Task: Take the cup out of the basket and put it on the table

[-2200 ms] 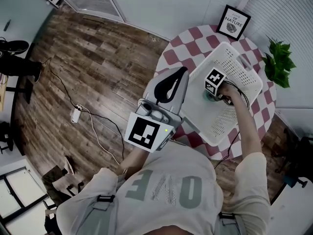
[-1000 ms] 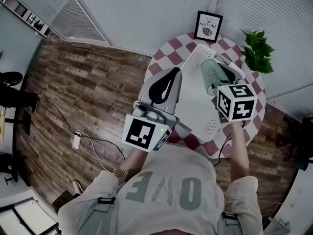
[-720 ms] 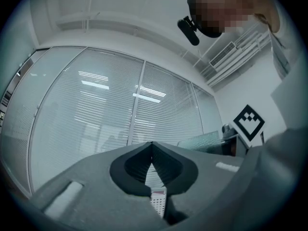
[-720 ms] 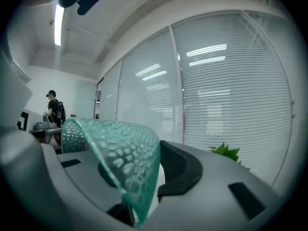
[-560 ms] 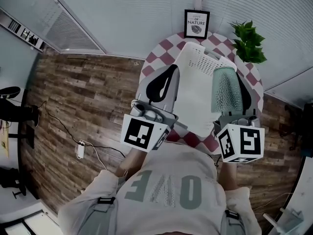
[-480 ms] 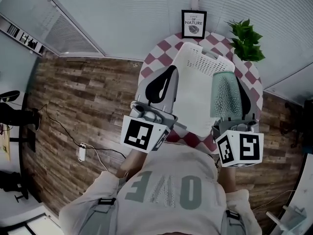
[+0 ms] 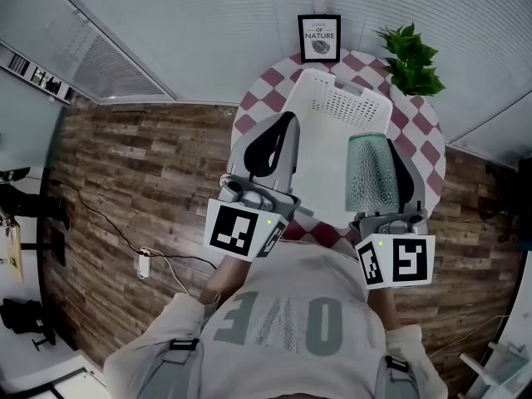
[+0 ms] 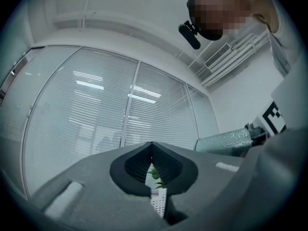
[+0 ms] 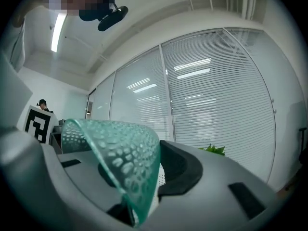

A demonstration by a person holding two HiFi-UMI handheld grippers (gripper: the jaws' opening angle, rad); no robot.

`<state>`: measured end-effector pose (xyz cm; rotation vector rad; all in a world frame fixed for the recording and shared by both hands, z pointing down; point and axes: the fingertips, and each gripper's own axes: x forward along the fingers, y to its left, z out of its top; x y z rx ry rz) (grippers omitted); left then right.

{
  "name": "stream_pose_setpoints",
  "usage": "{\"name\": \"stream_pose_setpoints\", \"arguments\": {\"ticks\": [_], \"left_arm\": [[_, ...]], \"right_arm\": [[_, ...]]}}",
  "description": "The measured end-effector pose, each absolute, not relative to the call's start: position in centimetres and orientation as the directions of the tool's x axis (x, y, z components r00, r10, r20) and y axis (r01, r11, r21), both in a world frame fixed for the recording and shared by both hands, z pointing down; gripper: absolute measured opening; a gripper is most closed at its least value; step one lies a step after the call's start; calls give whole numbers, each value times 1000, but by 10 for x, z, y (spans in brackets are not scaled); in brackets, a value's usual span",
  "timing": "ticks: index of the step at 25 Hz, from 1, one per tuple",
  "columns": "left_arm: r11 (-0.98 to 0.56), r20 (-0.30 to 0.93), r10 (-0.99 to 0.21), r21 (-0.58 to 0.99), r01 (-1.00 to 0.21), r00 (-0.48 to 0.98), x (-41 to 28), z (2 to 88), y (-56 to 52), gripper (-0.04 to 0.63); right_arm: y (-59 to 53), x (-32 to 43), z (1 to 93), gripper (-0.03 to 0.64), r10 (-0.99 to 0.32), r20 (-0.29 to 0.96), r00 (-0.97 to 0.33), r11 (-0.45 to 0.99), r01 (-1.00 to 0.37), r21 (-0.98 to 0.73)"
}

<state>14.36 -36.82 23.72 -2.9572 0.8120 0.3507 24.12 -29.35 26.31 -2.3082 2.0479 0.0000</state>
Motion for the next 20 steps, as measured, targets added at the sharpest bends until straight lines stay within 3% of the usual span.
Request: {"name": "stream_pose_setpoints", "arguments": {"ticks": [20], "left_arm": [[-859, -223, -499, -1, -513, 837, 145, 238, -368, 6]], "right_arm": [[-290, 255, 259, 114, -986, -49, 160, -158, -986, -53]]}}
